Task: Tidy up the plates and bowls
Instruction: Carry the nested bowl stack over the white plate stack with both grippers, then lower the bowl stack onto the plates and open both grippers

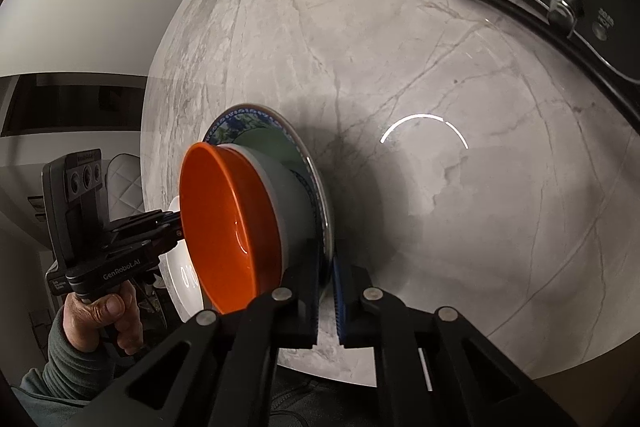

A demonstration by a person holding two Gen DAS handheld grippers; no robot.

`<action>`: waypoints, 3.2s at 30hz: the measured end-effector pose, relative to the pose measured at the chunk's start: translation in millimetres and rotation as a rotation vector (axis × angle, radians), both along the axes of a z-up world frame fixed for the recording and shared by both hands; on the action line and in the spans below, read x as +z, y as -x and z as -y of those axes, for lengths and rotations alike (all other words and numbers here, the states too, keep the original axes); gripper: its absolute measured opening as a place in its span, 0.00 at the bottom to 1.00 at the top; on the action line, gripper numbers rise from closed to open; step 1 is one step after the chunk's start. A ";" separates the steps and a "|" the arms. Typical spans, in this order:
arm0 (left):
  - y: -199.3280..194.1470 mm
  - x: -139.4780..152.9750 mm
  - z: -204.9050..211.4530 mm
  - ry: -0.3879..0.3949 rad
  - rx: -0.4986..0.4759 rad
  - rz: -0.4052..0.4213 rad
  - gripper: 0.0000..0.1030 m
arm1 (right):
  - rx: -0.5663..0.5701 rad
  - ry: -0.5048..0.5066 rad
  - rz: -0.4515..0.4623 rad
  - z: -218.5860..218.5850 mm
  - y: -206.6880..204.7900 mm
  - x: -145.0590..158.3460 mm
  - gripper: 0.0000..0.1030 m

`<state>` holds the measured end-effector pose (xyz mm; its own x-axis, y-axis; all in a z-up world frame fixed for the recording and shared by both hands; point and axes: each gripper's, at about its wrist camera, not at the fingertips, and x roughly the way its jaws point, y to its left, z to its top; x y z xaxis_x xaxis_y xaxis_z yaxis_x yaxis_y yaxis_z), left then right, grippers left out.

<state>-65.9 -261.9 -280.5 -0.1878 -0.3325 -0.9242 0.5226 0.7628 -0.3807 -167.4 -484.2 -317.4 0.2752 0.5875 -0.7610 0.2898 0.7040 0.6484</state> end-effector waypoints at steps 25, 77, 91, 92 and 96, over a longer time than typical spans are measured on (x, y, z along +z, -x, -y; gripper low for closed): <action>-2.9 56.4 -26.8 0.038 0.080 0.010 0.08 | 0.019 -0.002 0.005 0.2 -6.6 41.5 0.09; 53.1 25.3 -280.2 0.001 0.513 0.031 0.07 | 0.481 0.101 -0.030 -238.0 -62.1 22.8 0.09; 54.3 17.7 -272.9 -0.018 0.489 0.068 0.08 | 0.477 0.116 -0.021 -237.6 -61.0 9.0 0.10; 55.0 18.2 -272.9 -0.022 0.491 0.077 0.09 | 0.478 0.122 -0.015 -237.5 -60.5 9.8 0.10; 57.9 24.5 -275.8 -0.055 0.503 0.139 0.20 | 0.470 0.153 0.009 -236.9 -56.4 14.6 0.16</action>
<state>-123.8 13.9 -256.0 0.1079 -0.3000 -0.9478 0.1290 0.9495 -0.2859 -111.0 -247.3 -302.8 0.0142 0.5314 -0.8470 -0.0876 0.8445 0.5283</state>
